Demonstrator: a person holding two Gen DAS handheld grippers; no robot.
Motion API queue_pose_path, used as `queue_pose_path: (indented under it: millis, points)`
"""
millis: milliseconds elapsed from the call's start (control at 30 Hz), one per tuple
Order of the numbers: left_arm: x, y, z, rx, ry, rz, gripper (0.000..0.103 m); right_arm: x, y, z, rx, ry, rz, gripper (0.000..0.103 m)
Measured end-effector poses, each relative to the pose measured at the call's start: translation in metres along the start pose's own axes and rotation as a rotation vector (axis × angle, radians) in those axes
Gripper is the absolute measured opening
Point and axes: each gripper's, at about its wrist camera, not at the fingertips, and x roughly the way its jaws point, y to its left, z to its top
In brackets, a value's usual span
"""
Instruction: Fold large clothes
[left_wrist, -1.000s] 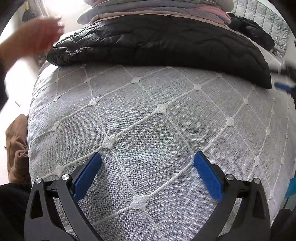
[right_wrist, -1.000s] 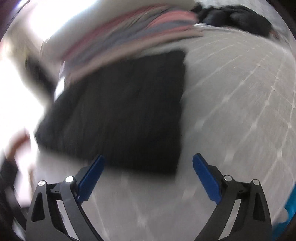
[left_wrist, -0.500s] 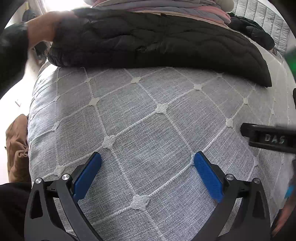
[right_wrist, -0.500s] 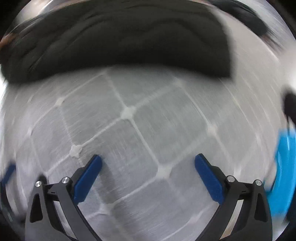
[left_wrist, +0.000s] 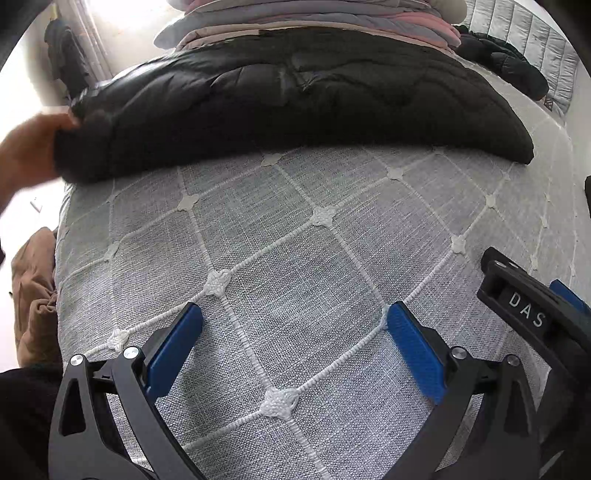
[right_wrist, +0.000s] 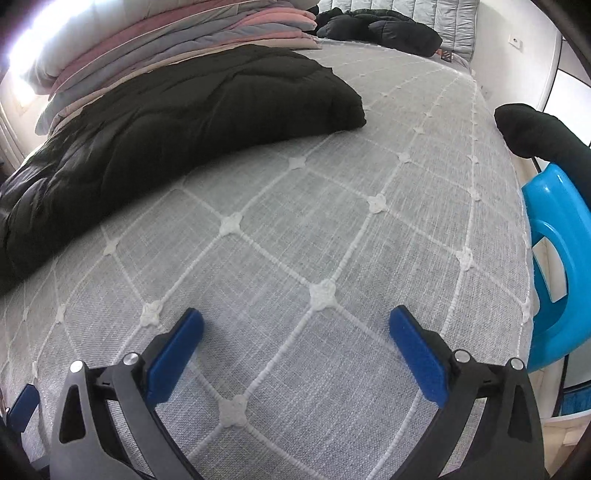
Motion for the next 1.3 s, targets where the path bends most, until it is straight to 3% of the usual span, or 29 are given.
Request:
queue_pose_path:
  millis: [1300]
  points:
    - [0.0, -0.0028, 0.0013, 0.011, 0.002, 0.017, 0.097, 0.0048, 0.0096, -0.0046, -0.011, -0.002, -0.015, 0.097]
